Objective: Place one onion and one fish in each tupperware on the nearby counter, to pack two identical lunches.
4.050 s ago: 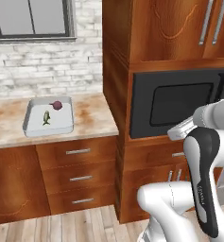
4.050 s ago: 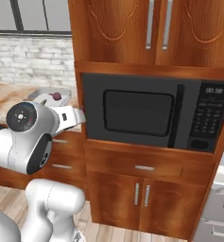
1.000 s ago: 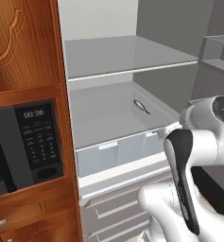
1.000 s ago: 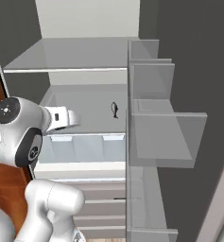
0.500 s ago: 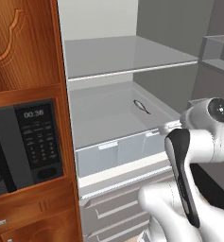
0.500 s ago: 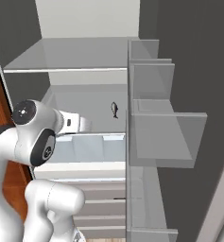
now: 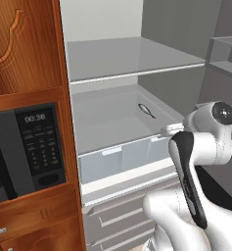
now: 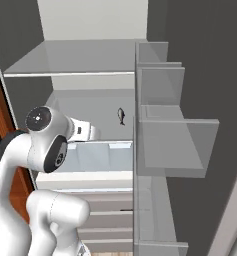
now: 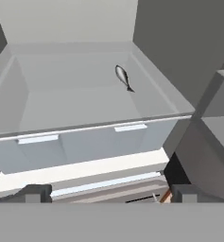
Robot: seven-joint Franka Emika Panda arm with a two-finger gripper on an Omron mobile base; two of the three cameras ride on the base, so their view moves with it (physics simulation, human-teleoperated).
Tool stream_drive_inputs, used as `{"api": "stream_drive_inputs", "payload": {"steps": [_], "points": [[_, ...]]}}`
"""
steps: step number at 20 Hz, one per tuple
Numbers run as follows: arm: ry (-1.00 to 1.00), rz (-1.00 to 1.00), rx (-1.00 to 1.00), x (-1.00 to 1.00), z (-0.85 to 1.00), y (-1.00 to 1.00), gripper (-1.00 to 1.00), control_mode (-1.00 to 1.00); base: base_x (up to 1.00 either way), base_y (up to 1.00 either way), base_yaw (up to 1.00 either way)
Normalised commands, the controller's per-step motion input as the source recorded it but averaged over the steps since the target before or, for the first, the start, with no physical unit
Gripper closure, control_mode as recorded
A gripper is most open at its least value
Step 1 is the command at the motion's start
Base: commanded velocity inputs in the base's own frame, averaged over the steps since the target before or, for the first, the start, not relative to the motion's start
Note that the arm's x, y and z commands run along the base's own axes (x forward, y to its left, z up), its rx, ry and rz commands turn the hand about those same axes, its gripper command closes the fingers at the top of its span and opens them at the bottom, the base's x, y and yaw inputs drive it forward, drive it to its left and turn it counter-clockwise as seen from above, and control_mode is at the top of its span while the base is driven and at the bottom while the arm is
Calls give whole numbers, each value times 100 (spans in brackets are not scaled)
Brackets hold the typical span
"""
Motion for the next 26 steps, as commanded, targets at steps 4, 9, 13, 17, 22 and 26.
{"api": "stream_drive_inputs", "payload": {"steps": [4, 9, 13, 17, 22, 26], "points": [[1, 0, 0, 53, -10, 1, -100, -100, 0, 0, 0], [4, 0, 0, 54, -7, 0, -100, -100, 0, 0, 0], [5, 0, 3, 61, 0, 0, -100, -100, 0, 0, 0], [5, 0, 4, 61, -7, -8, -100, -100, 0, 0, 0], [1, 0, 4, 58, -8, -13, -100, -100, 0, 0, 0], [0, 0, 2, 57, -9, -18, -100, -100, 0, 0, 0]]}}
